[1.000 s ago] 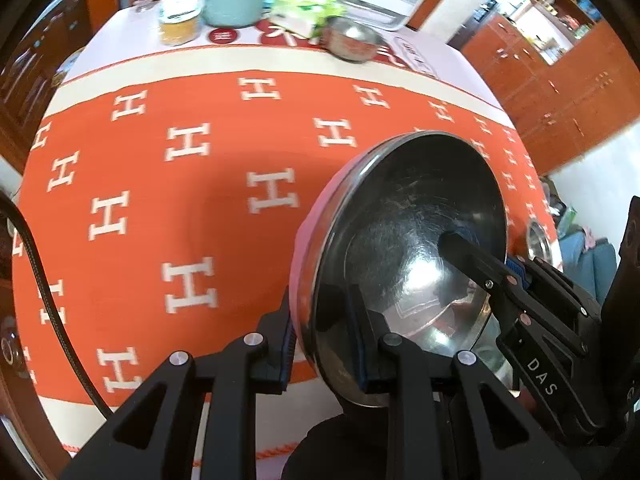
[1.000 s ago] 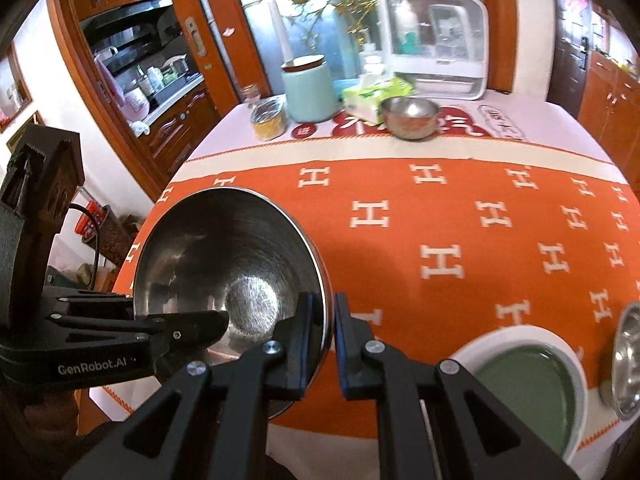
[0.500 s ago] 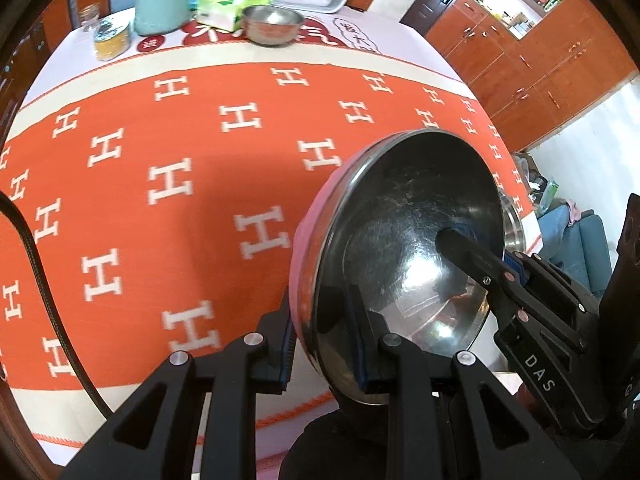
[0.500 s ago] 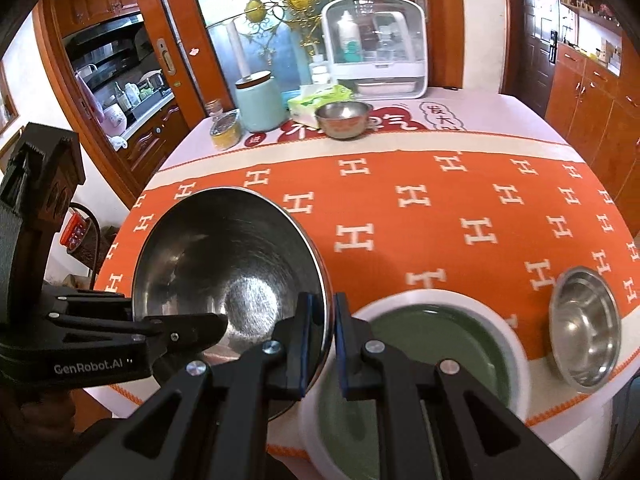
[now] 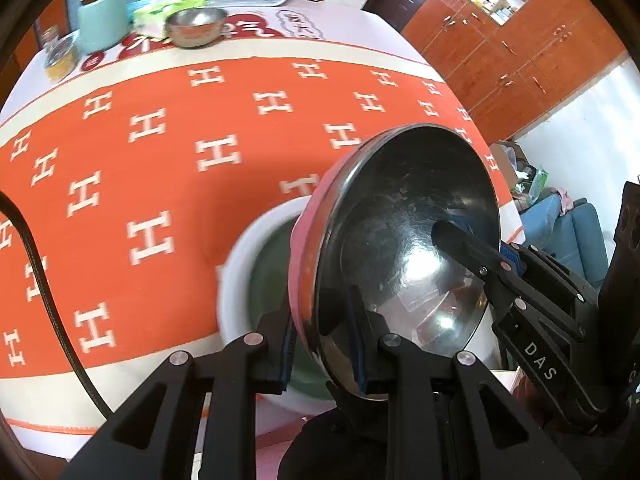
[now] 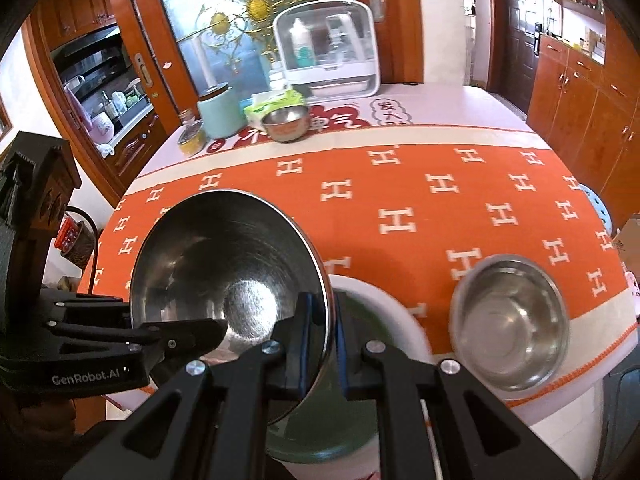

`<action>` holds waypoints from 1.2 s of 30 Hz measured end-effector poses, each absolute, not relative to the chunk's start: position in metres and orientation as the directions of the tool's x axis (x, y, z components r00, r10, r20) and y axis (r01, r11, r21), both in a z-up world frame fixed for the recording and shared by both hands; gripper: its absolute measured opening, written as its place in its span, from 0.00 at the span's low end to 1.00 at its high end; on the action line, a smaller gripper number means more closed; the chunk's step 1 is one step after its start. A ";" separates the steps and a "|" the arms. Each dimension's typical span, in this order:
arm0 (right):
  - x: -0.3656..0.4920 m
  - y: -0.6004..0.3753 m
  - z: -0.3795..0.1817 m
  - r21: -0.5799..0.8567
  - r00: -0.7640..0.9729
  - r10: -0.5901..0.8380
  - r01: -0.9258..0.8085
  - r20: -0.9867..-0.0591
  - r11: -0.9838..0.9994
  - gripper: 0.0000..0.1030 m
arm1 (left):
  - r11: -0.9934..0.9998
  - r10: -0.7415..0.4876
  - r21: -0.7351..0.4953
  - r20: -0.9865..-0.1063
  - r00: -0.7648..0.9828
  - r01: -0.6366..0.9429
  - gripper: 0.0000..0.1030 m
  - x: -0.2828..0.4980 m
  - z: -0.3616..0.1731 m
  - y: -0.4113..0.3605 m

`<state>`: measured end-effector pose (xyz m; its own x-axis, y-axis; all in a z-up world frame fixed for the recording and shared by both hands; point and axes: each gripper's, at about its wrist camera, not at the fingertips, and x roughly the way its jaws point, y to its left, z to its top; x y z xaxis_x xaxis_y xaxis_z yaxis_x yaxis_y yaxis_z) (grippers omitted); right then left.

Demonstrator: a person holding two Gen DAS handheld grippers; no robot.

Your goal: Organize plates and bowls

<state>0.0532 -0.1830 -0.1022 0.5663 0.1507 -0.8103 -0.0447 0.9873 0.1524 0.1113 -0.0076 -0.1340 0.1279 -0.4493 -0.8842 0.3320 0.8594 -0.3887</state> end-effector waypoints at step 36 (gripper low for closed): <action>0.062 -0.371 -0.138 0.065 0.455 0.091 -0.074 -0.886 0.995 0.16 | 0.862 -0.395 -0.353 -0.917 0.046 0.363 0.24 0.099 -0.165 -0.229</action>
<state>0.0615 -0.3715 -0.1383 0.4549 0.0914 -0.8858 -0.0735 0.9952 0.0649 0.0991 -0.2288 -0.1646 0.0459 -0.3953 -0.9174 0.3635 0.8620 -0.3533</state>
